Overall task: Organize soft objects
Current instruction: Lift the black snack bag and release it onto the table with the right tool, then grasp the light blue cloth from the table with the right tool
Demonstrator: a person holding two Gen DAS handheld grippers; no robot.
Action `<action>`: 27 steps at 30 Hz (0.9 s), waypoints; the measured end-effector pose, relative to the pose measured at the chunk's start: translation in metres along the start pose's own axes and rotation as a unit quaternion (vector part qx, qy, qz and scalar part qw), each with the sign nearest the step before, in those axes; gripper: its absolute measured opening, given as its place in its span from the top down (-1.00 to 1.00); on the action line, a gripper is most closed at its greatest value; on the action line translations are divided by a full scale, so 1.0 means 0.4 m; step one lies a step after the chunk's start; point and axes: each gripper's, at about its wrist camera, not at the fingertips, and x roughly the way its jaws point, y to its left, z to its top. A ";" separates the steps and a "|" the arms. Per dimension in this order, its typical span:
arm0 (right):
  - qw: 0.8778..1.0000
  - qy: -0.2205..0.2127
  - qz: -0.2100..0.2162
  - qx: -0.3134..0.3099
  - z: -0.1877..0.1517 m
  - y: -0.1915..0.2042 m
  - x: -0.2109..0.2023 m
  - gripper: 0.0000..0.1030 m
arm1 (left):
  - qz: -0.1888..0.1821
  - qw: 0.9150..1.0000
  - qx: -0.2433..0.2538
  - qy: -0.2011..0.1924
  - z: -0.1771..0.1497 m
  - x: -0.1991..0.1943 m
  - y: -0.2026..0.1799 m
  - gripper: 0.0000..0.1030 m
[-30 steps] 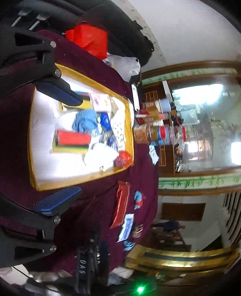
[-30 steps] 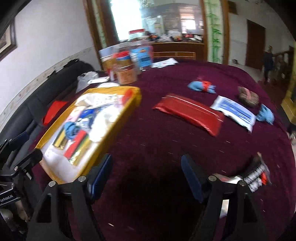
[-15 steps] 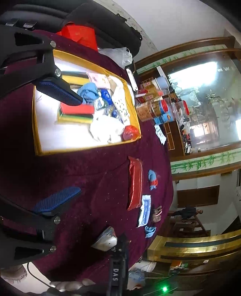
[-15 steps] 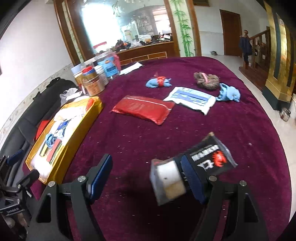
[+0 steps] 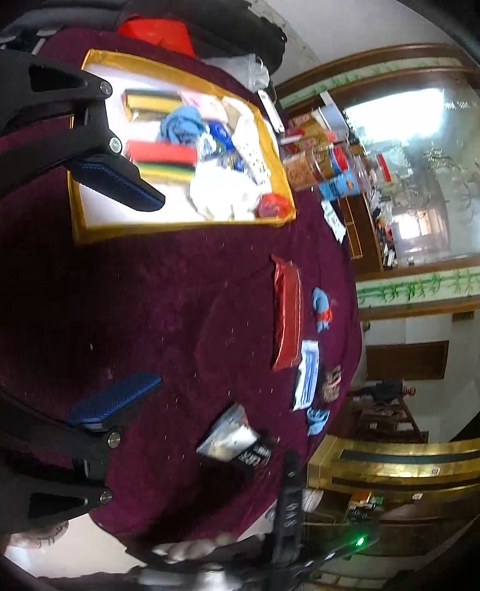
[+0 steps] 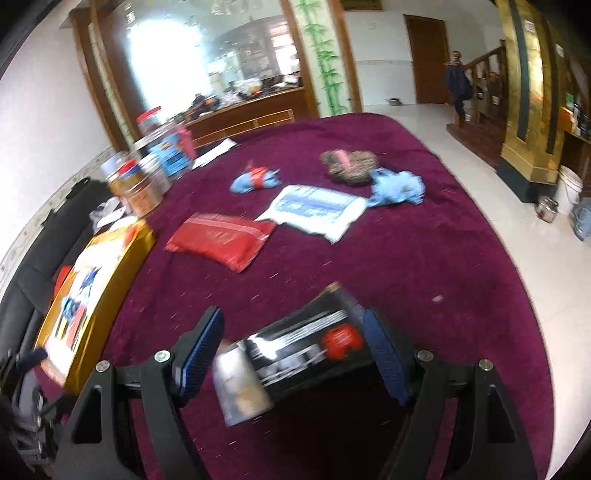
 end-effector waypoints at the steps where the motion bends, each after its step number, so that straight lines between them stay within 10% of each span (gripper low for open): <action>1: 1.000 0.000 -0.003 0.007 0.008 -0.017 0.001 -0.48 | -0.006 1.000 0.001 0.001 0.000 0.000 -0.004 -0.78; 14: 0.993 0.043 -0.051 0.099 0.095 -0.223 0.108 -0.49 | -0.054 0.998 -0.017 0.007 0.002 0.029 -0.022 -0.78; 21: 0.994 0.103 -0.040 0.024 0.210 -0.142 0.241 -0.48 | -0.072 0.997 -0.033 0.003 0.014 0.037 -0.007 -0.78; 27: 0.983 0.099 -0.152 0.013 0.301 -0.173 0.297 -0.48 | -0.092 0.995 -0.044 0.012 0.019 0.068 0.011 -0.78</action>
